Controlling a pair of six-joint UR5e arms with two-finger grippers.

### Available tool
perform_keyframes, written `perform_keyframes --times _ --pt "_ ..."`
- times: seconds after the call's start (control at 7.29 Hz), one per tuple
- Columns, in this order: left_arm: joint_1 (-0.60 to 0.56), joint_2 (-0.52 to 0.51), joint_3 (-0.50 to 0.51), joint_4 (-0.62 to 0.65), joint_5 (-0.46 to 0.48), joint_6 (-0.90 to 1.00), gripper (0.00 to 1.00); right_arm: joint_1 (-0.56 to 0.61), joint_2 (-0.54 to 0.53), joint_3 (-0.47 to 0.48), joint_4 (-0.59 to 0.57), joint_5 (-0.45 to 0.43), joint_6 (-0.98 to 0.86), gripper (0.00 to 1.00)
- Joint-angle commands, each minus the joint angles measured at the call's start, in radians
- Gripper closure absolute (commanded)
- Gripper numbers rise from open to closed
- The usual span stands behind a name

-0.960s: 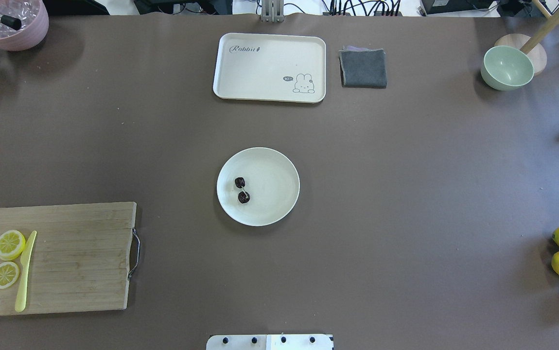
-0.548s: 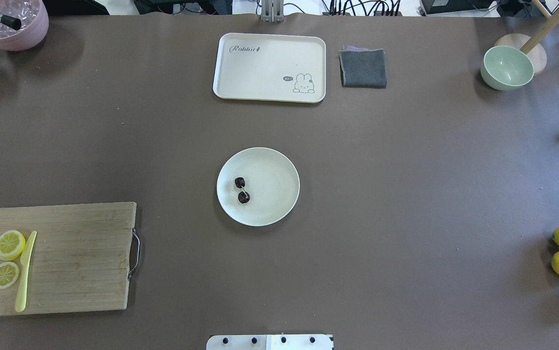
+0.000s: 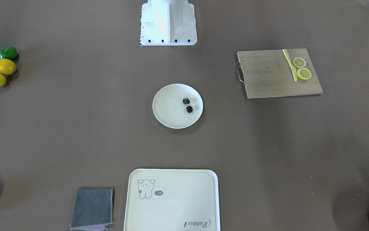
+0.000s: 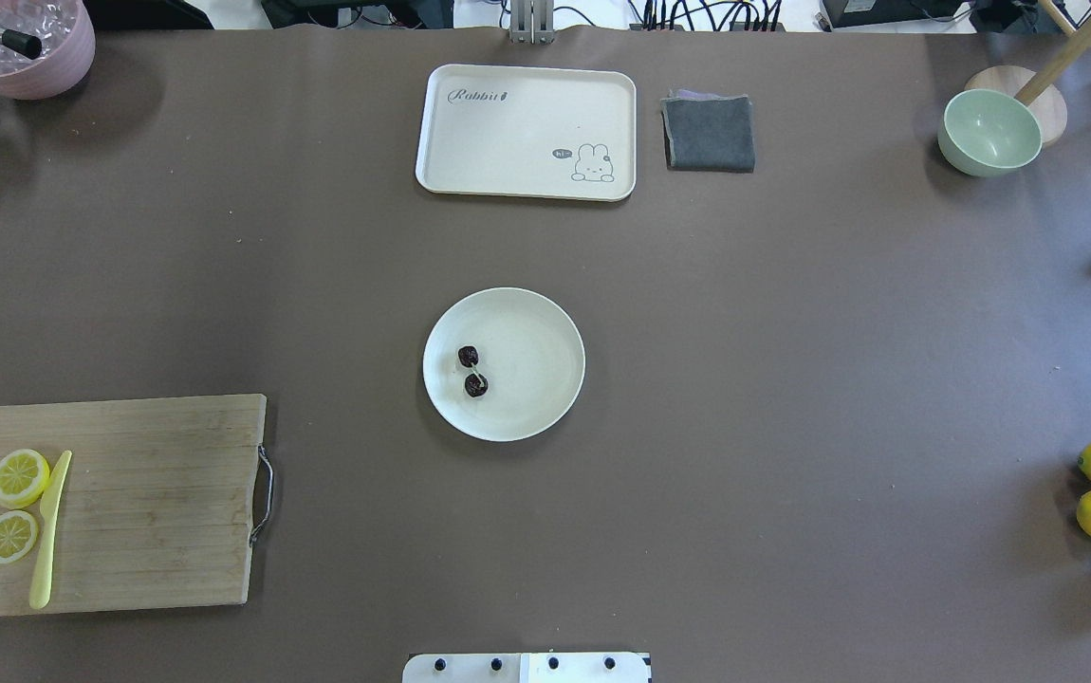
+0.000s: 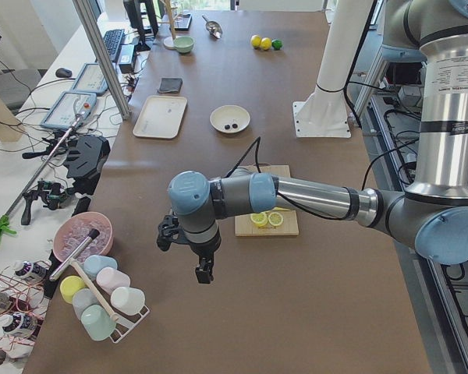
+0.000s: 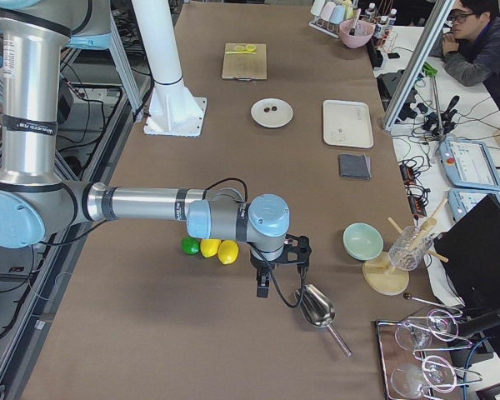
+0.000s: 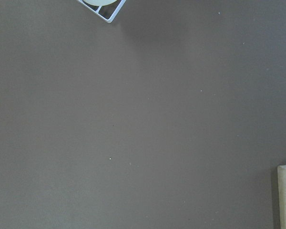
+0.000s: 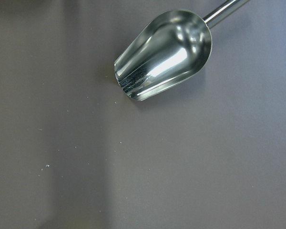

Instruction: Place red cherry on plate

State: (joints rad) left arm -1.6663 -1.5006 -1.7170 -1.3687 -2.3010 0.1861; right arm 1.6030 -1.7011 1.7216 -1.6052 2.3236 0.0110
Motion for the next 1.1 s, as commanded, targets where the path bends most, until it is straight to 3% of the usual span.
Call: perform_keyframes --times 0.0,0.96 --pt "-0.001 0.045 -0.006 -0.098 -0.023 -0.053 0.02 0.000 0.000 -0.002 0.001 0.000 0.000 0.00" --pt "-0.004 0.049 -0.019 -0.147 -0.011 -0.053 0.02 -0.002 -0.002 -0.005 0.002 -0.003 0.000 0.00"
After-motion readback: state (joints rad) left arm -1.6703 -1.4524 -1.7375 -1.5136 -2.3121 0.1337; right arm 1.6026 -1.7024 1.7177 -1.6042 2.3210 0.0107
